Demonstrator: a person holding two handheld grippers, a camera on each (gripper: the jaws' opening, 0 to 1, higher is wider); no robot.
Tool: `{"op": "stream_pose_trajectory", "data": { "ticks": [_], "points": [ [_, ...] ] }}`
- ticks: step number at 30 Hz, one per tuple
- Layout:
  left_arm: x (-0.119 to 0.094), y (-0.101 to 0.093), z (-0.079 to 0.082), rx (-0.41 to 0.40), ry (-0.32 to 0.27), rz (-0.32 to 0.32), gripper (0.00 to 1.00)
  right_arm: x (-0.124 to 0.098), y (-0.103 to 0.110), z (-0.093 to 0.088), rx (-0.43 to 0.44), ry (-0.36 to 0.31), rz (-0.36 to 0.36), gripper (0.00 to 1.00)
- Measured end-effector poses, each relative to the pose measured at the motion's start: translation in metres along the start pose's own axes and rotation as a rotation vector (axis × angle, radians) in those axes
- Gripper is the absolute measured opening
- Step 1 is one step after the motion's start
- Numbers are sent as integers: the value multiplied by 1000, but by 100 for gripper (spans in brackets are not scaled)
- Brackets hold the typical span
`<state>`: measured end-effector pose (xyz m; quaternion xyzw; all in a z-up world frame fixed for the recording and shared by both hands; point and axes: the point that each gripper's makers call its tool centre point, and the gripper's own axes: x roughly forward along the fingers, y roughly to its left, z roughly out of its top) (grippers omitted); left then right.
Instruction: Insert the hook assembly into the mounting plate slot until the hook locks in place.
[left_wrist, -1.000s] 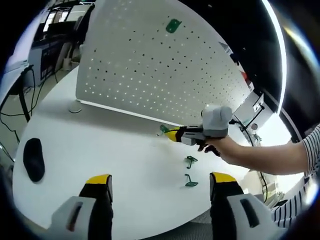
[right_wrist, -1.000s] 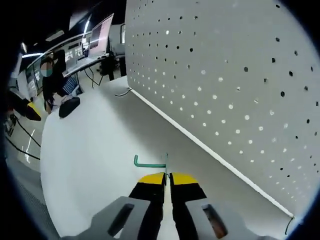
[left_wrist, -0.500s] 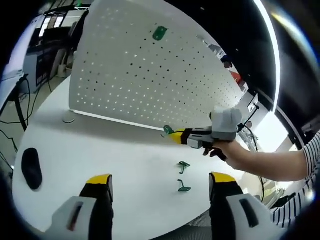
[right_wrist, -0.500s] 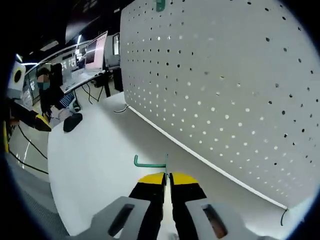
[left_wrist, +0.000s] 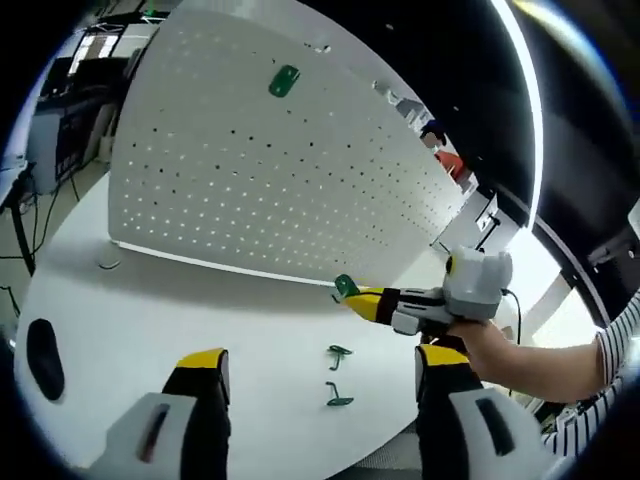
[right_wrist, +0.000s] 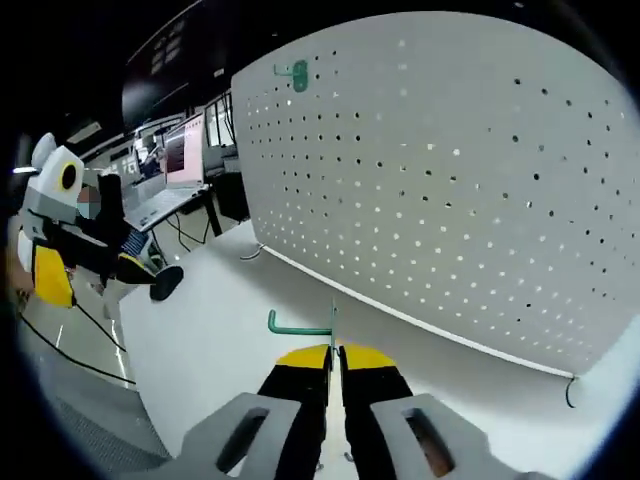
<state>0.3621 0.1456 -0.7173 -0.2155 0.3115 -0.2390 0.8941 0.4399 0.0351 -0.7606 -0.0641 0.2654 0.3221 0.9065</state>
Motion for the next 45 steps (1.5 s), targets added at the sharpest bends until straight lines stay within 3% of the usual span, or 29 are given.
{"op": "stream_pose_trajectory", "data": {
  "ticks": [16, 19, 26, 40, 45],
  "points": [
    [29, -47, -9, -44, 34, -129, 67, -56, 21, -12, 167, -46, -6, 1],
    [31, -55, -11, -57, 35, -153, 60, -65, 28, -9, 188, -67, 4, 1],
    [37, -69, -12, -103, 32, -210, 54, -79, 41, -2, 239, -114, 23, 1],
    [39, -89, -16, -141, 47, -291, 34, -86, 52, 0, 280, -150, 35, 1],
    [38, -91, -15, -151, 47, -305, 22, -86, 57, 2, 280, -160, 40, 1]
  ]
}}
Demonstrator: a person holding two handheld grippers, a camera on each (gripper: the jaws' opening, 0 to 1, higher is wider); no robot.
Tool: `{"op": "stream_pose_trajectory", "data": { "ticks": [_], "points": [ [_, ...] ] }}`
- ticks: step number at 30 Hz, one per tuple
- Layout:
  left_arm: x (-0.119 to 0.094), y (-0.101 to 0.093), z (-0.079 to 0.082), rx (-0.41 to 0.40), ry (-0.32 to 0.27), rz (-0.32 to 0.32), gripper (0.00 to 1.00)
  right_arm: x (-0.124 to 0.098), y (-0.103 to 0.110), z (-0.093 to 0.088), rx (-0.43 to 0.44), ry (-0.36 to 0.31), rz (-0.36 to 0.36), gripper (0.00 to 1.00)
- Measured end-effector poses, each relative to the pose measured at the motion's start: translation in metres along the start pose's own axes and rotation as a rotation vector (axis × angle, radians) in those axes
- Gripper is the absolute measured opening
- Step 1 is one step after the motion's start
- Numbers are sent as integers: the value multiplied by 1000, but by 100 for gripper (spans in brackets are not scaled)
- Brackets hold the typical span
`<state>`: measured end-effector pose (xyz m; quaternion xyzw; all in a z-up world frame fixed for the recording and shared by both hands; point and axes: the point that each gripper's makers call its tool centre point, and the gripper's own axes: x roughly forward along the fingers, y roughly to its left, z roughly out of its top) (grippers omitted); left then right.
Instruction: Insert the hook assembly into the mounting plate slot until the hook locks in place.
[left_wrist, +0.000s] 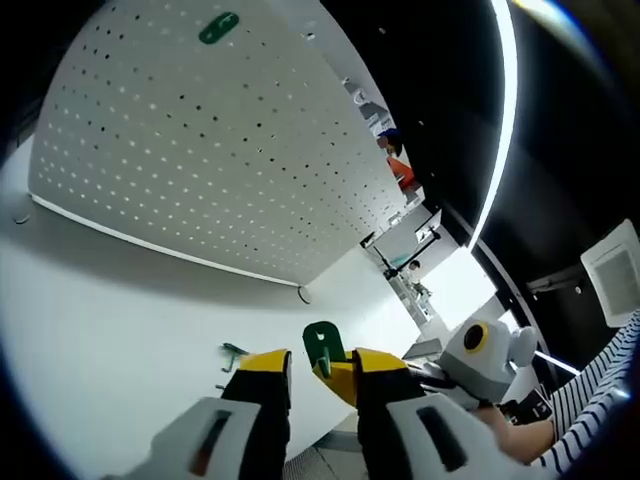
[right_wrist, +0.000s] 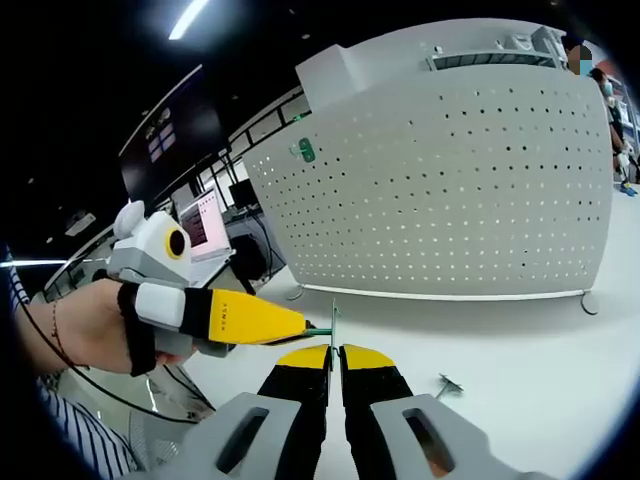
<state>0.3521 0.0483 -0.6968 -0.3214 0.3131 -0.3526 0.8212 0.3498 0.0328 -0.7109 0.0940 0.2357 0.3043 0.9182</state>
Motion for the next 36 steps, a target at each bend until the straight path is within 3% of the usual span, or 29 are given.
{"op": "stream_pose_trajectory", "data": {
  "ticks": [21, 36],
  "points": [
    [-1, 0, -5, -26, 12, -16, 4, 1, 9, 0, -2, -10, 19, 1],
    [-3, 0, -5, -87, -1, -33, 3, 0, 12, 0, -28, -23, 21, 1]
  ]
}}
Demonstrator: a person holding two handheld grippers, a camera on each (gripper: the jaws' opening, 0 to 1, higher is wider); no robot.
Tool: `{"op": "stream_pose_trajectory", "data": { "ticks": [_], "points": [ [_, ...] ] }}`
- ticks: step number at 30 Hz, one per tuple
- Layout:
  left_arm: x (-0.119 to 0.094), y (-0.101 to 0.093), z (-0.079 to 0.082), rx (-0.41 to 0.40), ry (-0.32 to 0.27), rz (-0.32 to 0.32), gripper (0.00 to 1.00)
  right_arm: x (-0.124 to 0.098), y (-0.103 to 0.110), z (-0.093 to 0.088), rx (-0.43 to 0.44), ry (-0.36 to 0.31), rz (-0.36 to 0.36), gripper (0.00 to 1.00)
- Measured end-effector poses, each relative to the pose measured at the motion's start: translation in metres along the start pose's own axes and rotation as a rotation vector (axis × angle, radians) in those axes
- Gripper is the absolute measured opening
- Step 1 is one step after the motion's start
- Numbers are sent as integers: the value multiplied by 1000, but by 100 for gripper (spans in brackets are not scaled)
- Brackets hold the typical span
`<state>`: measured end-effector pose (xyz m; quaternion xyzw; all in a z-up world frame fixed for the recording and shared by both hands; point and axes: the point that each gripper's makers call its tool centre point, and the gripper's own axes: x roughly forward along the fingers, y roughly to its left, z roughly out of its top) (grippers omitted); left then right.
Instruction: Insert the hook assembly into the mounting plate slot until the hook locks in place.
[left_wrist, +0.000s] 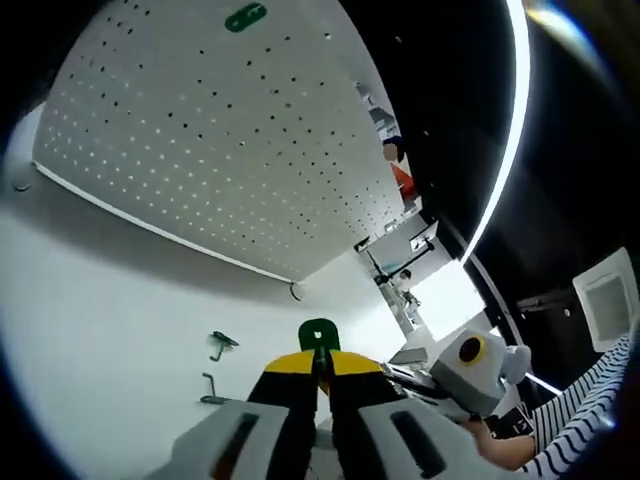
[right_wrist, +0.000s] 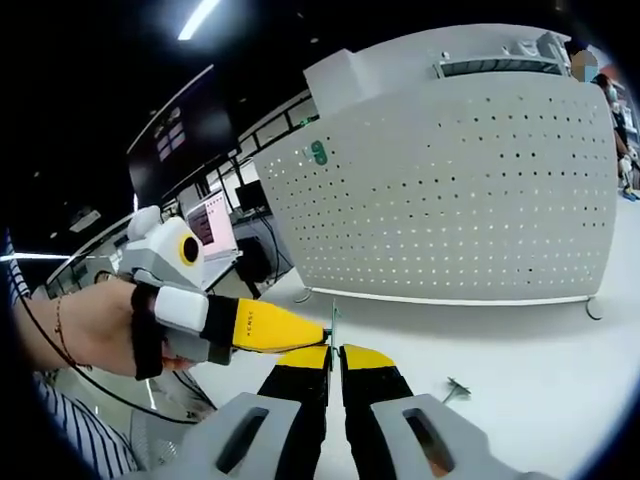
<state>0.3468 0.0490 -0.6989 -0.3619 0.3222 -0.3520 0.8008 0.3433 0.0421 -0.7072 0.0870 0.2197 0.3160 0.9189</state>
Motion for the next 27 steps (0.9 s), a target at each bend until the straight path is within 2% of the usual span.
{"op": "stream_pose_trajectory", "data": {
  "ticks": [6, 12, 18, 27],
  "points": [
    [0, 0, -1, 13, -4, 2, 2, 0, 0, 0, -33, 0, -3, 1],
    [-1, -2, 1, 33, 1, 0, 1, 1, 1, 1, -21, 2, 1, 2],
    [-1, 0, 5, 122, 1, 38, 1, 1, 4, 6, -100, 5, -13, 8],
    [-9, 4, 20, 236, -30, 101, 1, 2, 9, 11, -89, 2, 9, 14]
  ]
}}
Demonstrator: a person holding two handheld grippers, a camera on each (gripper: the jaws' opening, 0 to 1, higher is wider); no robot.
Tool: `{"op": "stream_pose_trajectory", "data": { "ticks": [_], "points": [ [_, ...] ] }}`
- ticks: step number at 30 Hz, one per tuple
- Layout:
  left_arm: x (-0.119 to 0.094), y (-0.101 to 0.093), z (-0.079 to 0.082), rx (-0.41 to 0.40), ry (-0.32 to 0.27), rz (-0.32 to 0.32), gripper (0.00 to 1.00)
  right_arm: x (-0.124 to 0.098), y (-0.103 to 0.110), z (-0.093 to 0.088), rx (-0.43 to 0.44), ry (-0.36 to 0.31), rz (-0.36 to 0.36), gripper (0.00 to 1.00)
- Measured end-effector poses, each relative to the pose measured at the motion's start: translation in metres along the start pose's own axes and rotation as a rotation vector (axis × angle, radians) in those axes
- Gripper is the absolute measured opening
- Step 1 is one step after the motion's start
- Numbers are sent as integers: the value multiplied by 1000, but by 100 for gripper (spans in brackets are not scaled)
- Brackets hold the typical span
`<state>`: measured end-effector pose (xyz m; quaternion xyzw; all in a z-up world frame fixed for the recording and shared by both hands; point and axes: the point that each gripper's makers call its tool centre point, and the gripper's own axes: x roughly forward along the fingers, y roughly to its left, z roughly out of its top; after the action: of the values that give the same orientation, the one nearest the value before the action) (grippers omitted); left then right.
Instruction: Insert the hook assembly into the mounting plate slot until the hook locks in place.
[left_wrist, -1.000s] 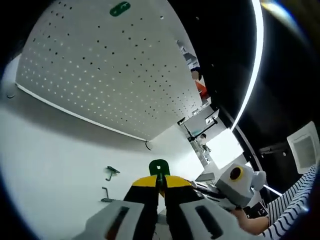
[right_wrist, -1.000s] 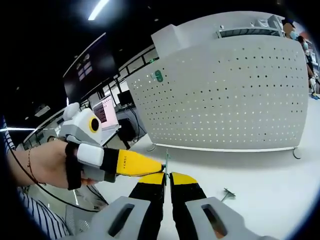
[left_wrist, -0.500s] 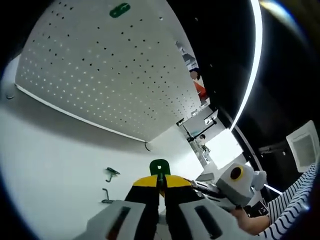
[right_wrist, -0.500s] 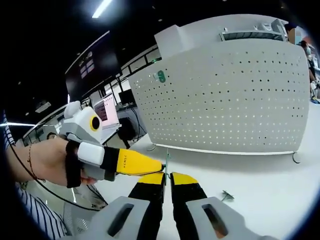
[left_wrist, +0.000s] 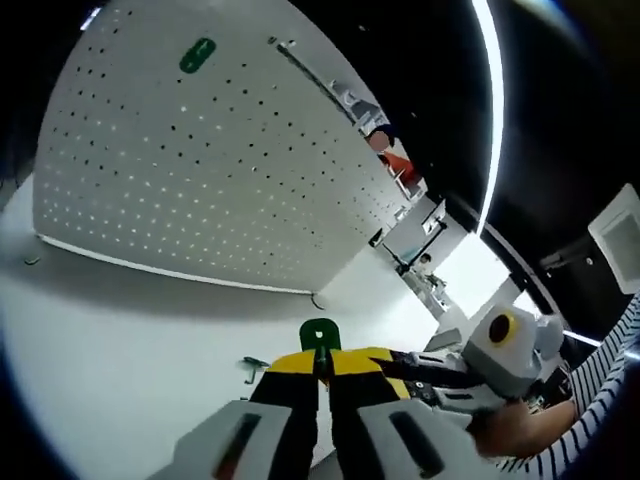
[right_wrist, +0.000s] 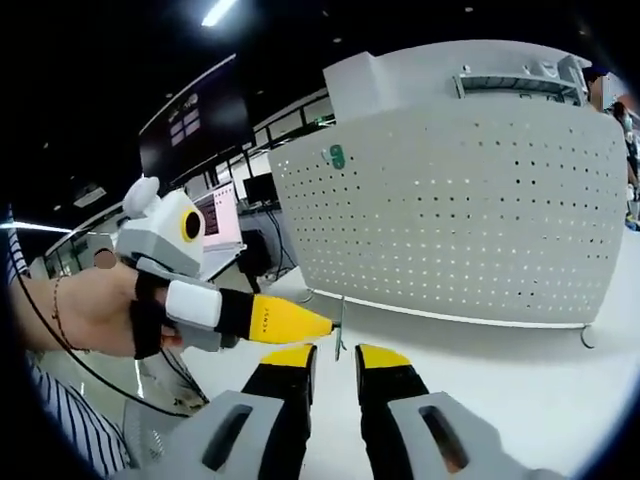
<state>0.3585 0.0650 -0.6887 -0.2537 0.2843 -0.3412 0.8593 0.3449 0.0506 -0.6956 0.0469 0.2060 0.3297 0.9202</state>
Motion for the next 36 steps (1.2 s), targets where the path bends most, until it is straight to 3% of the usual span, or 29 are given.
{"op": "stream_pose_trajectory", "data": {
  "ticks": [6, 12, 25, 36],
  "points": [
    [-11, 18, 21, 117, -52, 95, 1, -6, -8, -2, -24, 16, -36, 23],
    [-28, 36, 52, 231, -128, 200, 1, -17, -30, -8, -22, 36, -110, 34],
    [-58, 62, 102, 361, -288, 386, 1, -41, -64, -26, -26, 78, -246, 53],
    [-69, 79, 125, 430, -358, 482, 1, -57, -78, -48, 4, 125, -301, 59]
  ]
}}
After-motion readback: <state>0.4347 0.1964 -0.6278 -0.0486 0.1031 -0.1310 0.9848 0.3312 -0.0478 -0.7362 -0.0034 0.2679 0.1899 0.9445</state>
